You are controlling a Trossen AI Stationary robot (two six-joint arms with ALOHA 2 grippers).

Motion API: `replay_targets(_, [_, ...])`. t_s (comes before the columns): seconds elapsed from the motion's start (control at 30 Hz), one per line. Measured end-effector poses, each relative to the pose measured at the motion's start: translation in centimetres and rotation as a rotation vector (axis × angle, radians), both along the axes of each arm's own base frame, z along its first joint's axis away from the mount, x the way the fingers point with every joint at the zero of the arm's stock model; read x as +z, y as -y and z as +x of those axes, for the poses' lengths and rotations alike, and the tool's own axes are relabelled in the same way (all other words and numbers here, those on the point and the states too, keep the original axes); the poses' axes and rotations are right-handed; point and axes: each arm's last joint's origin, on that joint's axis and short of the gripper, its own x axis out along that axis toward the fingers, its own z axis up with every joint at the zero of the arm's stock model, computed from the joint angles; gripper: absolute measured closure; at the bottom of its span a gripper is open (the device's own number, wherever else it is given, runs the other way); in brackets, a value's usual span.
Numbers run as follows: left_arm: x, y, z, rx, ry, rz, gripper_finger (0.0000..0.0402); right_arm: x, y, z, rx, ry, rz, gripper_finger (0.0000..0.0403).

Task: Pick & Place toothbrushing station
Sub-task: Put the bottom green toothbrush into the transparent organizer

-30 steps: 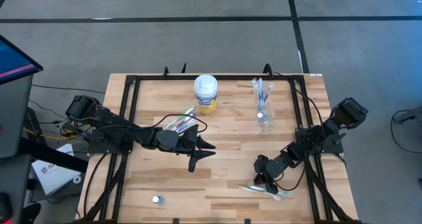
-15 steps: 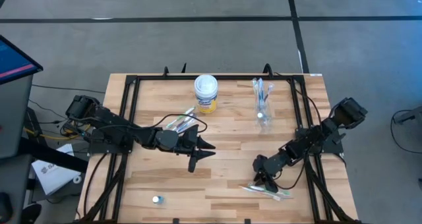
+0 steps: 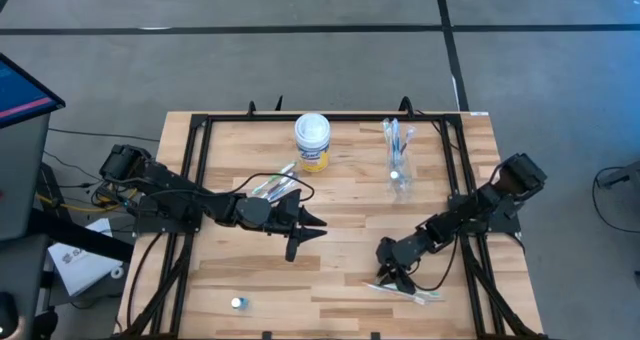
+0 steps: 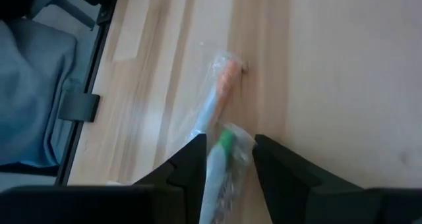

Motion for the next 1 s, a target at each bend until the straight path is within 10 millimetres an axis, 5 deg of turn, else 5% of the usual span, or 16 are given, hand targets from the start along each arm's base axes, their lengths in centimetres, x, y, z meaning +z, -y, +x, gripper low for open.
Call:
replay_targets(0.2, [0.0,0.0,0.0,0.004,0.0,0.001,0.0296,0.0,-0.3,0.8,0.049,-0.002,0.001,0.0304])
replay_targets(0.43, [0.0,0.0,0.0,0.003,0.0,0.001,0.0296,0.1,0.1,0.7,0.072,-0.014,-0.004,0.0393])
replay_targets(0.77, [0.0,0.0,0.0,0.003,0.0,0.0,0.0296,0.9,0.2,1.1,0.121,0.041,-0.048,0.0402])
replay_targets(1.0, [0.0,0.0,0.0,-0.001,0.0,0.0,0.0296,4.2,0.6,2.3,0.082,0.139,-0.169,0.0403])
